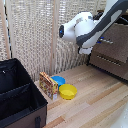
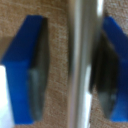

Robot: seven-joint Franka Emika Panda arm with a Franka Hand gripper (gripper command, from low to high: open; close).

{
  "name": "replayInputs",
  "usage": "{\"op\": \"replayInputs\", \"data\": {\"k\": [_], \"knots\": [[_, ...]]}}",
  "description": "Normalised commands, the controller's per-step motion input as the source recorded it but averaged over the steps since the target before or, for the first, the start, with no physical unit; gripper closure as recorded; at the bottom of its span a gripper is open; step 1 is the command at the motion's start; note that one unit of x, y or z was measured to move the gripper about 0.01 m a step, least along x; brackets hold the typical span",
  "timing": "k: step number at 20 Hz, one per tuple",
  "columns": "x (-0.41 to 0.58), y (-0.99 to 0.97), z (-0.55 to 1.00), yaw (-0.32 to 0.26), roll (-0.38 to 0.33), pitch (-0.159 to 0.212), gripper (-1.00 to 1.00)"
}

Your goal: Kindly move your gripper toward the top drawer's handle. With caution, hold the handle robustly using your gripper and pull open the top drawer. Let the handle go. Relocate your gripper to the bowl placed in the background. Gently hold the bowl using your gripper. Bring the gripper and the bowl to the ajar drawer. Softly release the bowl into it.

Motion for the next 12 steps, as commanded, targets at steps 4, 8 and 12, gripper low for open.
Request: {"op": "replayInputs", "data": {"k": [4, 8, 12], "knots": [[0.284, 0.44, -0.1, 0.017, 0.004, 0.014, -1.0], [0.316, 0.65, -0.19, 0.001, 0.034, 0.0, -1.0], [0.248, 0.6, -0.1, -0.014, 0.08, -0.024, -1.0]]}}
